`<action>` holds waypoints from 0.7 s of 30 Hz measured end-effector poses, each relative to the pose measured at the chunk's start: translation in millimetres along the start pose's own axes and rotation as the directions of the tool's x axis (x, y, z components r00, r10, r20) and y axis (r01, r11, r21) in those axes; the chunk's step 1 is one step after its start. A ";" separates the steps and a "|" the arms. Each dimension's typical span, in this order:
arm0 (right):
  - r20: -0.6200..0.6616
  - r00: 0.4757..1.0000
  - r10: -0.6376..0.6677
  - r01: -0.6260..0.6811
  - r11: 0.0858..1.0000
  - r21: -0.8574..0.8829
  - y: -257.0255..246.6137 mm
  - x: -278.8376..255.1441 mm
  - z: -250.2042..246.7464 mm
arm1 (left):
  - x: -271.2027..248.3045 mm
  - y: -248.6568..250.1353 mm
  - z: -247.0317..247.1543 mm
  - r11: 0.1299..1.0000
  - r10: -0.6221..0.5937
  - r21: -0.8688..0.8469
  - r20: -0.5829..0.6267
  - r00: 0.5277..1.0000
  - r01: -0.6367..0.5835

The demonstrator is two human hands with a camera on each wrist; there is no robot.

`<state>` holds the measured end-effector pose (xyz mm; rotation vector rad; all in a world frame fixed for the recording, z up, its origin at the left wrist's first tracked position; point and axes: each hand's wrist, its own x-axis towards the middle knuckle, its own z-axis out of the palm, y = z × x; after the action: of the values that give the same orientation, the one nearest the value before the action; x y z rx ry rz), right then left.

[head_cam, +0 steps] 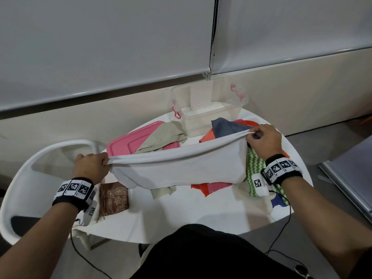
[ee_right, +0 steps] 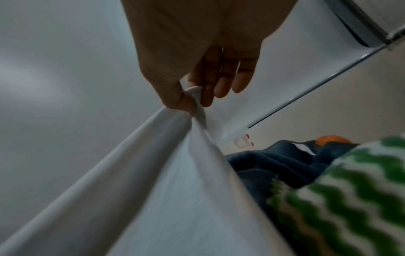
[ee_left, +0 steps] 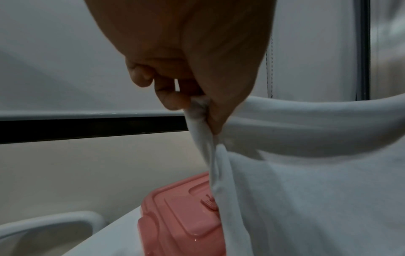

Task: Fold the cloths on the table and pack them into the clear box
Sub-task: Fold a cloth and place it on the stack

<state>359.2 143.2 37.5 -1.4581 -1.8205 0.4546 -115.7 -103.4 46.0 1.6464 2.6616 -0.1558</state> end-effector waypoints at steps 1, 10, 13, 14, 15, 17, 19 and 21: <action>-0.021 0.998 0.058 -0.057 0.996 0.072 -4.3 1.1 -1.5 | 1.2 -1.2 -0.4 0.999 0.022 -0.032 -0.030 0.999 -0.023; -0.082 0.948 0.307 -0.272 0.917 0.292 0.0 7.4 2.1 | -22.2 24.0 24.7 0.922 0.378 0.016 0.172 0.909 -0.387; -0.075 0.938 0.339 -0.309 0.914 0.264 7.7 2.8 8.4 | -41.0 49.4 50.1 0.870 0.386 0.152 0.380 0.841 -0.469; -0.077 0.934 0.348 -0.318 0.913 0.256 7.8 1.0 10.3 | -48.7 59.8 56.8 0.851 0.394 0.167 0.427 0.814 -0.499; -0.082 0.931 0.356 -0.326 0.911 0.253 8.2 -0.6 12.6 | -56.3 69.3 63.7 0.831 0.404 0.180 0.456 0.793 -0.526; -0.092 0.923 0.374 -0.341 0.905 0.256 8.0 -2.6 15.3 | -69.4 80.4 78.2 0.830 0.388 0.181 0.492 0.780 -0.527; -0.104 0.913 0.393 -0.353 0.893 0.278 7.9 -3.7 14.4 | -79.5 85.9 84.5 0.844 0.406 0.127 0.484 0.775 -0.521; -0.124 0.901 0.416 -0.363 0.879 0.308 7.6 -3.9 11.0 | -83.2 84.7 86.1 0.866 0.402 0.084 0.470 0.786 -0.492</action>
<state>356.5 143.5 23.8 -1.6094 -1.2514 0.7178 -6.7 -147.7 -41.6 1.9648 1.9136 -0.7161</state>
